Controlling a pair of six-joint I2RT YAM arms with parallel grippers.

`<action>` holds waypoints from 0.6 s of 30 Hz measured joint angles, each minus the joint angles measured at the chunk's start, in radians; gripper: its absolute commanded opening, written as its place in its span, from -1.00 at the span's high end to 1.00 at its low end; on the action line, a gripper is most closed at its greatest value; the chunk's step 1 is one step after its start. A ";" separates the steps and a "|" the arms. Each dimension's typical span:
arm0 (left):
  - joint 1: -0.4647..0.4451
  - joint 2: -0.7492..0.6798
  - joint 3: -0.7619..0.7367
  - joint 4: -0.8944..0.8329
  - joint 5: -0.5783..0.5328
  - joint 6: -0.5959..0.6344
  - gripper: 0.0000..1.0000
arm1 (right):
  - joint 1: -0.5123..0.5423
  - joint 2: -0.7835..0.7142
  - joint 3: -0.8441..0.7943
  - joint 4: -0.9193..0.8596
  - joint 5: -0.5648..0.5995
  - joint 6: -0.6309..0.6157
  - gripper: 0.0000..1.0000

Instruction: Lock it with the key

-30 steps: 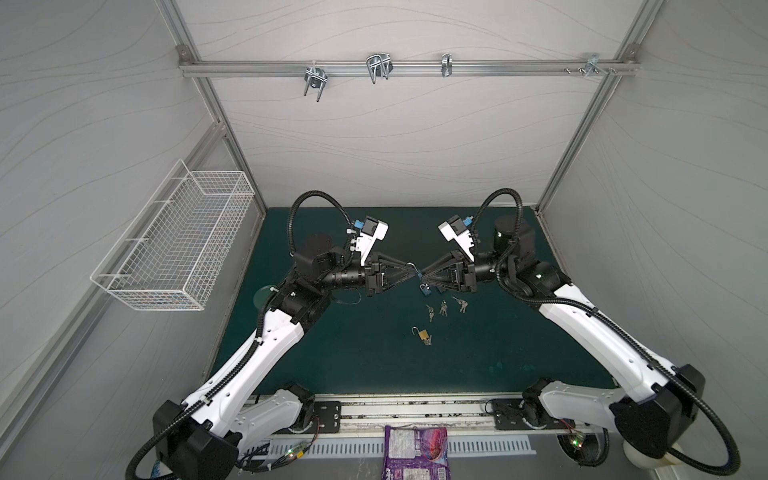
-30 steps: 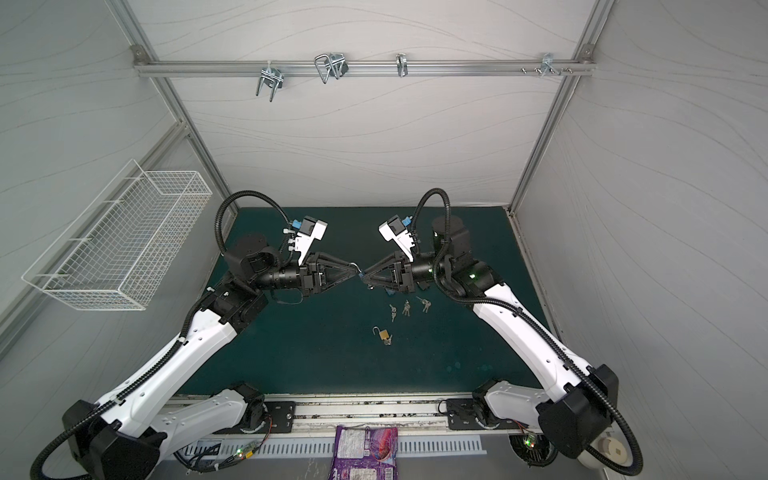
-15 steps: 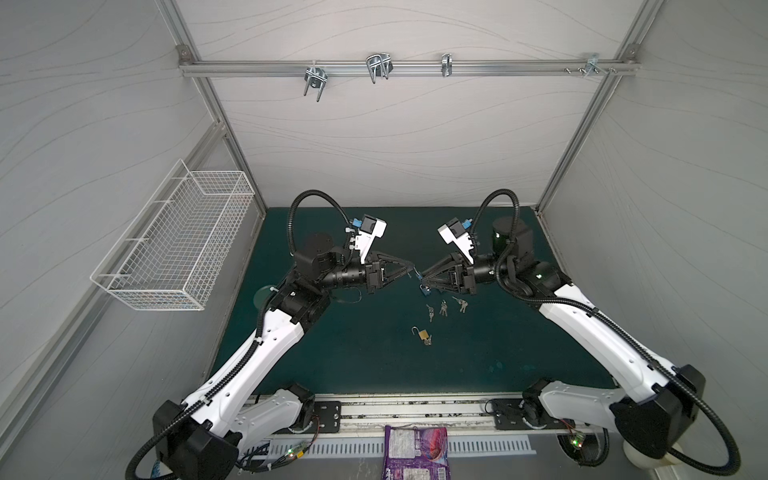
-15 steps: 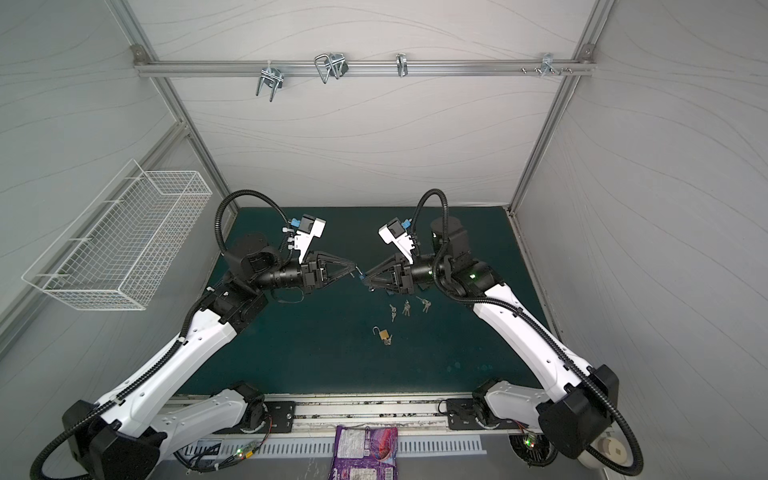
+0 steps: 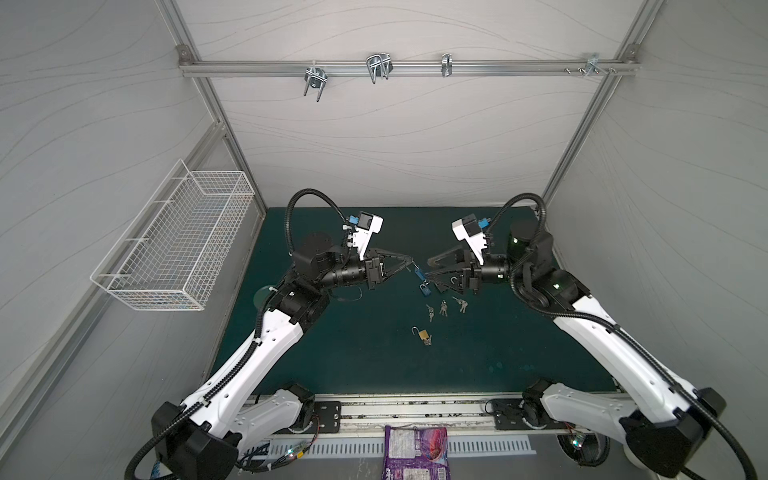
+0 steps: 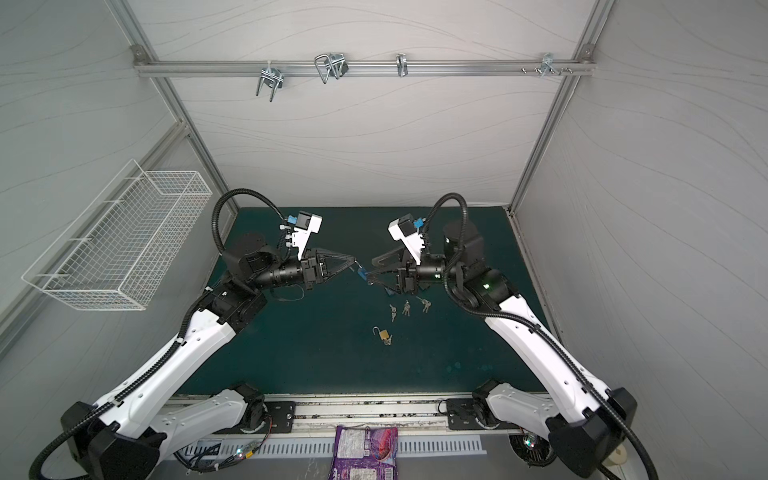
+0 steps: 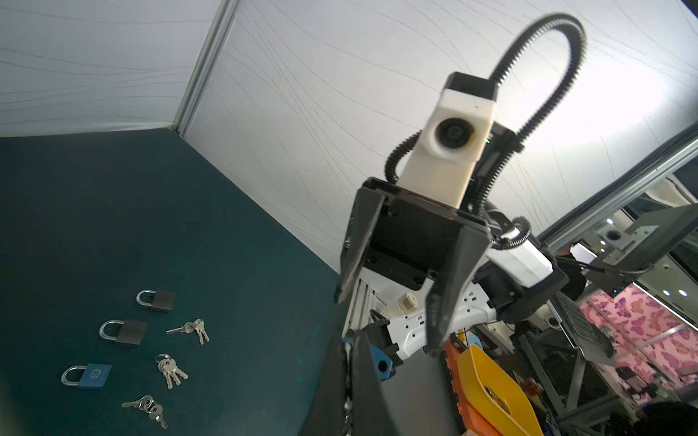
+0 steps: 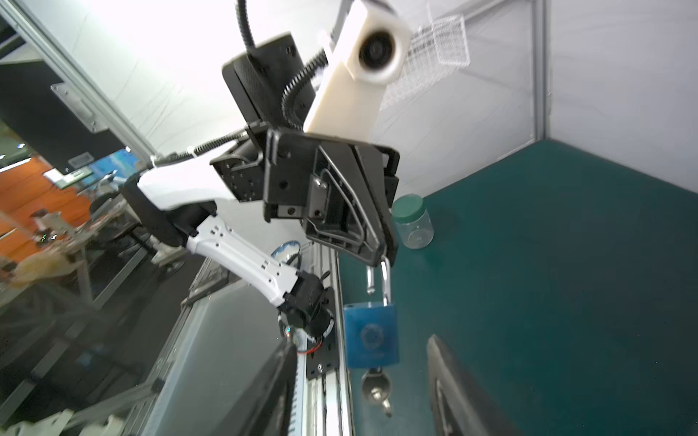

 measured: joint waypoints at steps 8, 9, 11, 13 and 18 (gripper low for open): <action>0.000 -0.031 -0.019 0.251 -0.073 -0.166 1.00 | 0.016 -0.071 -0.087 0.276 0.171 0.068 -0.25; 0.000 -0.031 -0.019 0.280 -0.076 -0.184 1.00 | 0.018 -0.055 -0.087 0.306 0.179 0.092 -0.24; 0.000 -0.029 -0.019 0.322 -0.074 -0.210 1.00 | 0.018 -0.023 -0.078 0.348 0.183 0.143 -0.23; -0.001 -0.028 -0.019 0.358 -0.071 -0.230 1.00 | 0.021 0.014 -0.055 0.385 0.182 0.214 -0.23; -0.002 -0.027 -0.019 0.412 -0.061 -0.254 1.00 | 0.045 0.061 -0.008 0.463 0.176 0.348 -0.19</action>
